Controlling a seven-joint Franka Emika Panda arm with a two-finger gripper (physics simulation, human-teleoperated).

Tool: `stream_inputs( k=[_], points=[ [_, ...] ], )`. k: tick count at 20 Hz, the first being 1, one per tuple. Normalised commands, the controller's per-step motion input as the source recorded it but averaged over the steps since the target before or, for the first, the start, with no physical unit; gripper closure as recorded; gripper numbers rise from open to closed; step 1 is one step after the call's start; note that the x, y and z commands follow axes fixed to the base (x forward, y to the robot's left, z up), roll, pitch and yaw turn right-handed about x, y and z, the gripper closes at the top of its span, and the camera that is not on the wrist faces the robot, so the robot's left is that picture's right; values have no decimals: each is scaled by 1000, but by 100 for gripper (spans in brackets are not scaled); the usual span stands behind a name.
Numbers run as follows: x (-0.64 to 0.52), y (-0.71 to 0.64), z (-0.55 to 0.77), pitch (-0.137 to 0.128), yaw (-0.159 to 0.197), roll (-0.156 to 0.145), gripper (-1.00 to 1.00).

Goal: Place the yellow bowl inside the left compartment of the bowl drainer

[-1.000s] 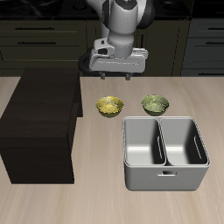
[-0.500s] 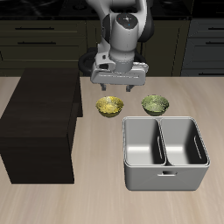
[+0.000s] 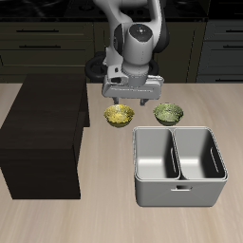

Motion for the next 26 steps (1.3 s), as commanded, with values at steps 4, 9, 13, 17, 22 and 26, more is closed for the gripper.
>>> stream_inputs(
  k=[4, 9, 13, 17, 22, 26],
  points=[
    [-47, 94, -247, 32, -15, 13, -100],
    [-31, 51, -280, 35, -2, -2, -100],
    [-25, 20, -279, 46, -14, 2, -100],
    [-10, -16, -109, 19, -13, -1, -100],
    [9, -19, -181, 29, -13, 1, -100],
    [-12, 25, -109, 17, -11, 16, -100]
  ],
)
